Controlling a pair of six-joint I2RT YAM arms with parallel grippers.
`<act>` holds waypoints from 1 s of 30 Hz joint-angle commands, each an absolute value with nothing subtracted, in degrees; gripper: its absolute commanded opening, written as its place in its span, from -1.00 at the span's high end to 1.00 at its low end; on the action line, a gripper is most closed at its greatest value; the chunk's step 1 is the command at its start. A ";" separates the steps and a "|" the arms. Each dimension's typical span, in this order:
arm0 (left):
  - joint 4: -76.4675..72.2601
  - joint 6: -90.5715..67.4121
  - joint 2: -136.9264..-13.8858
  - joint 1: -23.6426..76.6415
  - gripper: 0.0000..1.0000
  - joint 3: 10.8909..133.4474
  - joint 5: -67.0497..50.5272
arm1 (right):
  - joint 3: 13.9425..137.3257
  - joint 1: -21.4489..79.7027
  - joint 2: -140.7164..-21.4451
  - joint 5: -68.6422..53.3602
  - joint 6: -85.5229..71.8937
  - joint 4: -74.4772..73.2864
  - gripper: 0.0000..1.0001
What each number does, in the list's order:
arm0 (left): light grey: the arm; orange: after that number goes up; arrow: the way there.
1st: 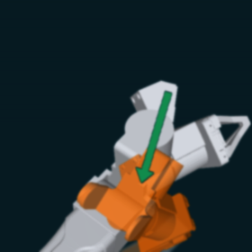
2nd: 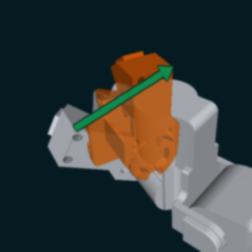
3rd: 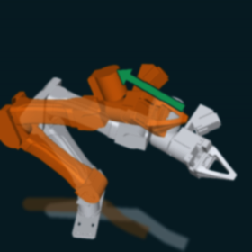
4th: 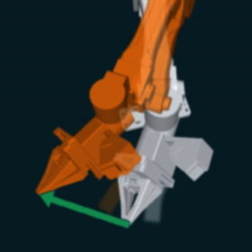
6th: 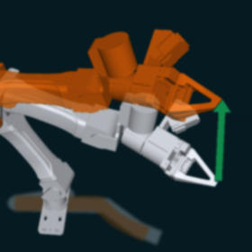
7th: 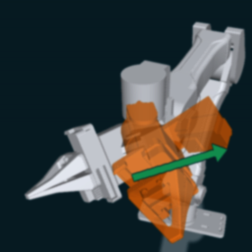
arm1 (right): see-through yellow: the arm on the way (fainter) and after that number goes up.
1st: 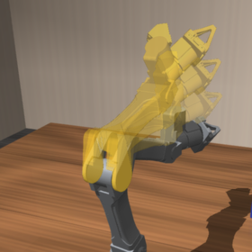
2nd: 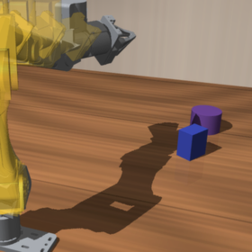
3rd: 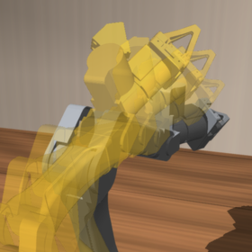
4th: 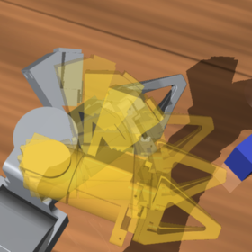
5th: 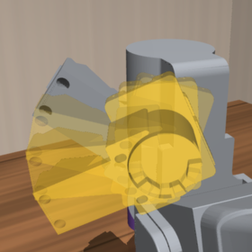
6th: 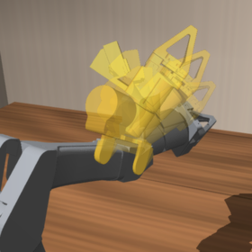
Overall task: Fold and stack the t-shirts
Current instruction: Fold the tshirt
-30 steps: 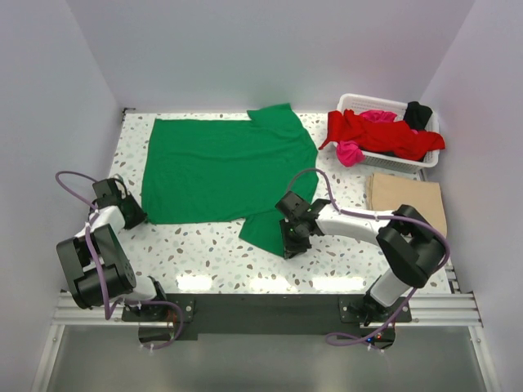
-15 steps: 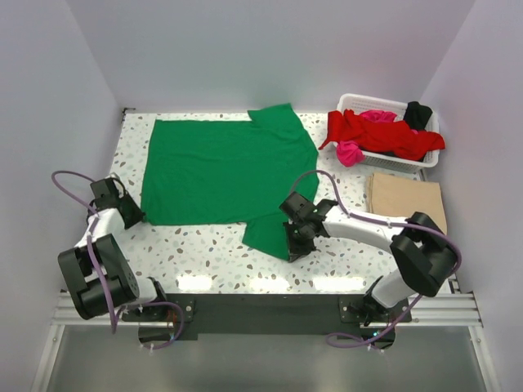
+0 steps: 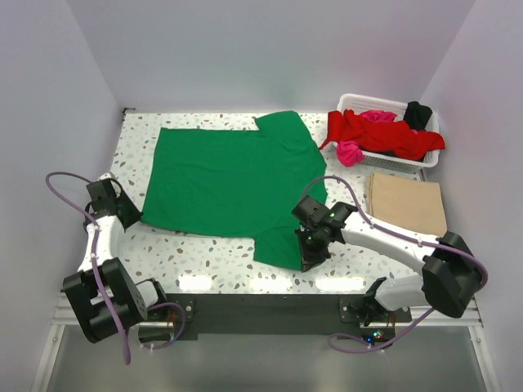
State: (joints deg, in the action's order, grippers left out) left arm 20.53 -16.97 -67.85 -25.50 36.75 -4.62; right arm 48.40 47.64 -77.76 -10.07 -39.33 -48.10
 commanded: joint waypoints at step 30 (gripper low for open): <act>20.65 -19.34 -81.03 -18.72 1.00 54.31 -13.54 | 89.73 27.61 -100.19 2.11 -23.91 -59.77 1.00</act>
